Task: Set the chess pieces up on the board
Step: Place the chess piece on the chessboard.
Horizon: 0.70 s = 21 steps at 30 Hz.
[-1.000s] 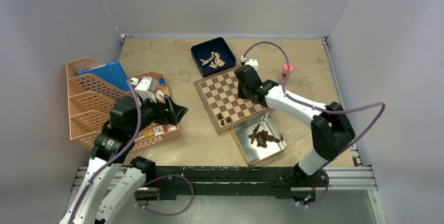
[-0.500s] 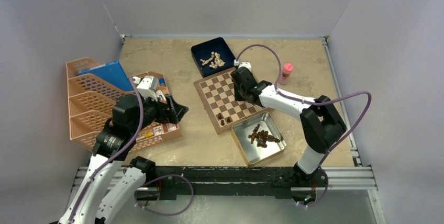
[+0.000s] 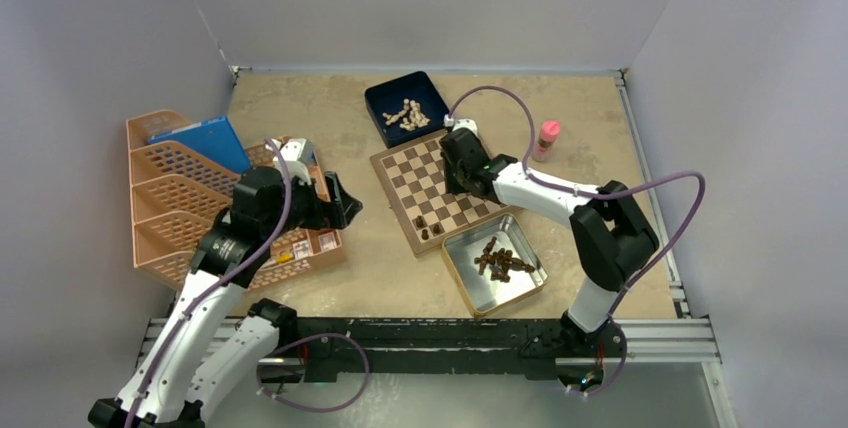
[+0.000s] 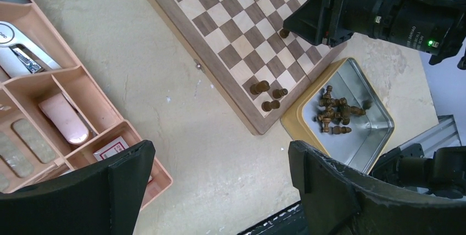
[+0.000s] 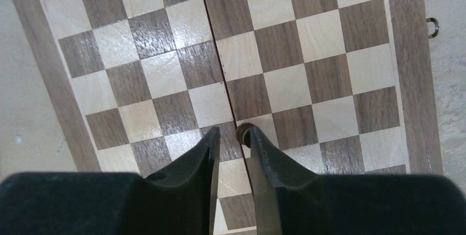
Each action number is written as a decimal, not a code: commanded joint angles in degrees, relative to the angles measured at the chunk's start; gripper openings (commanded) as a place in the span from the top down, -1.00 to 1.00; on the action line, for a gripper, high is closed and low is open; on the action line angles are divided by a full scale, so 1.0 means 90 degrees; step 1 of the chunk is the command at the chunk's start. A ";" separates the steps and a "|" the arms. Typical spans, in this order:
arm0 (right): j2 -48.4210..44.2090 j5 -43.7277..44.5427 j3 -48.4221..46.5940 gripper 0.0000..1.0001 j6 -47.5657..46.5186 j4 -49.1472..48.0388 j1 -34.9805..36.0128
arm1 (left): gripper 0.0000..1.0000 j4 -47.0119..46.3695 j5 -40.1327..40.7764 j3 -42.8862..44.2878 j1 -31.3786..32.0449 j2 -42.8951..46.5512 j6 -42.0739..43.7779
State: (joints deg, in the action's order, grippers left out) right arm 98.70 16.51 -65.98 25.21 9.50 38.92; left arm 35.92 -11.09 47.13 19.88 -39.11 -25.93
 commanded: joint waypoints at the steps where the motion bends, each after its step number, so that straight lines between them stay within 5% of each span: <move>1: 0.0052 -0.0090 -0.0137 0.36 -0.0183 0.0086 -0.0017 | -0.84 -0.0058 0.0141 0.0508 -0.0048 -0.0190 0.0039; 7: -0.0648 -0.0097 -0.0136 0.24 0.0006 0.0219 -0.0017 | -0.76 -0.0190 -0.0011 0.1050 -0.0055 -0.0873 0.0030; 21: -0.3589 0.0100 0.0677 0.12 0.0461 0.0174 -0.0017 | -0.27 -0.0307 -0.0500 0.3002 0.0123 -0.4396 0.0075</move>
State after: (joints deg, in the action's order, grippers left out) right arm 72.88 15.92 -62.61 27.40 12.75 38.92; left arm 35.83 -13.91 68.31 19.97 -74.63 -25.82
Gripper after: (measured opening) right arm 0.449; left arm 0.662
